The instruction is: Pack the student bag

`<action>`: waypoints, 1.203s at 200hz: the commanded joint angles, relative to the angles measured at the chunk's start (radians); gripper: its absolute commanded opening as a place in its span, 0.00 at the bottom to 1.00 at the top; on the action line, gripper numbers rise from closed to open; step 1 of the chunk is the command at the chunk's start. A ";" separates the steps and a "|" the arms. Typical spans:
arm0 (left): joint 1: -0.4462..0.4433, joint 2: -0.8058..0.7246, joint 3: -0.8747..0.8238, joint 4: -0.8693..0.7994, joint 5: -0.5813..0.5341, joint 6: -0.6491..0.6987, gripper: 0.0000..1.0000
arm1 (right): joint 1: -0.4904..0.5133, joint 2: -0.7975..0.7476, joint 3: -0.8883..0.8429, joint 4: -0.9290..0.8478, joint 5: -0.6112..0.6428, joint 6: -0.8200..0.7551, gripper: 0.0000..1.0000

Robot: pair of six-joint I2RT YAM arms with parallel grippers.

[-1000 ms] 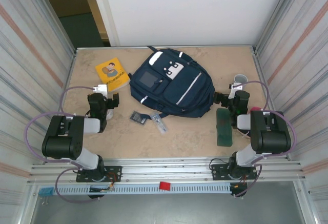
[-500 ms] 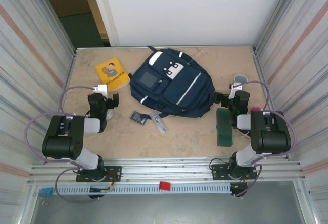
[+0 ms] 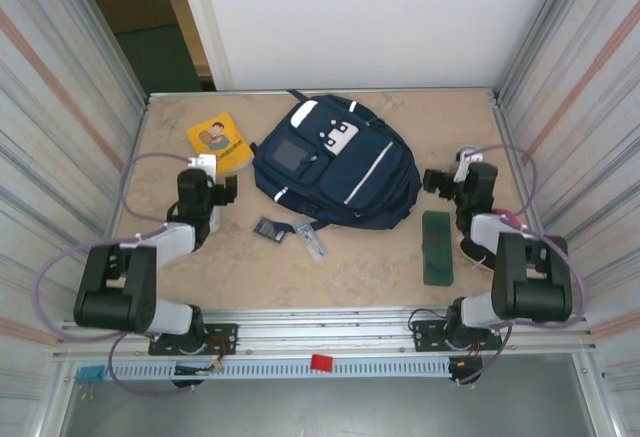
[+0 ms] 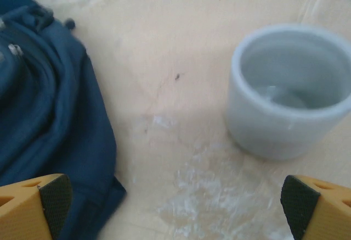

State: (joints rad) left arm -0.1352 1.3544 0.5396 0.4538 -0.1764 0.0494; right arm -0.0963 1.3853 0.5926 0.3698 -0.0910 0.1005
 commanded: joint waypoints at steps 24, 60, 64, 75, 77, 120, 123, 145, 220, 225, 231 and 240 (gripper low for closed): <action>-0.175 -0.164 0.335 -0.553 0.112 -0.111 0.85 | 0.017 -0.027 0.568 -0.871 -0.126 0.068 0.99; -0.263 -0.074 0.451 -0.652 0.247 -0.268 0.77 | 0.123 0.078 0.673 -0.925 -0.167 0.135 1.00; -0.271 -0.063 0.453 -0.651 0.251 -0.278 0.77 | 0.134 0.089 0.668 -0.909 -0.164 0.146 0.98; -0.289 -0.033 0.448 -0.642 0.241 -0.310 0.76 | 0.156 0.125 0.650 -0.862 -0.166 0.191 0.91; -0.291 -0.028 0.446 -0.639 0.242 -0.313 0.75 | 0.159 0.132 0.647 -0.852 -0.170 0.199 0.90; -0.299 0.023 0.407 -0.595 0.270 -0.405 0.72 | 0.231 0.288 0.563 -0.732 -0.178 0.336 0.70; -0.298 0.027 0.402 -0.587 0.271 -0.417 0.71 | 0.238 0.291 0.548 -0.726 -0.177 0.342 0.70; -0.302 0.094 0.395 -0.504 0.351 -0.462 0.67 | 0.286 0.287 0.431 -0.654 -0.164 0.400 0.69; -0.315 0.458 0.572 -0.463 0.379 -0.471 0.54 | 0.478 0.147 0.249 -0.664 -0.018 0.583 0.62; -0.316 0.478 0.584 -0.464 0.383 -0.471 0.53 | 0.497 0.135 0.236 -0.662 -0.003 0.602 0.62; -0.316 0.501 0.595 -0.468 0.382 -0.471 0.53 | 0.522 0.119 0.218 -0.656 0.010 0.627 0.61; -0.316 0.532 0.612 -0.475 0.377 -0.472 0.52 | 0.561 0.089 0.188 -0.640 0.028 0.671 0.61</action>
State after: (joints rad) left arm -0.4404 1.8183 1.0893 -0.0391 0.1749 -0.4152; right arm 0.3733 1.5391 0.8505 -0.2329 -0.1200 0.6342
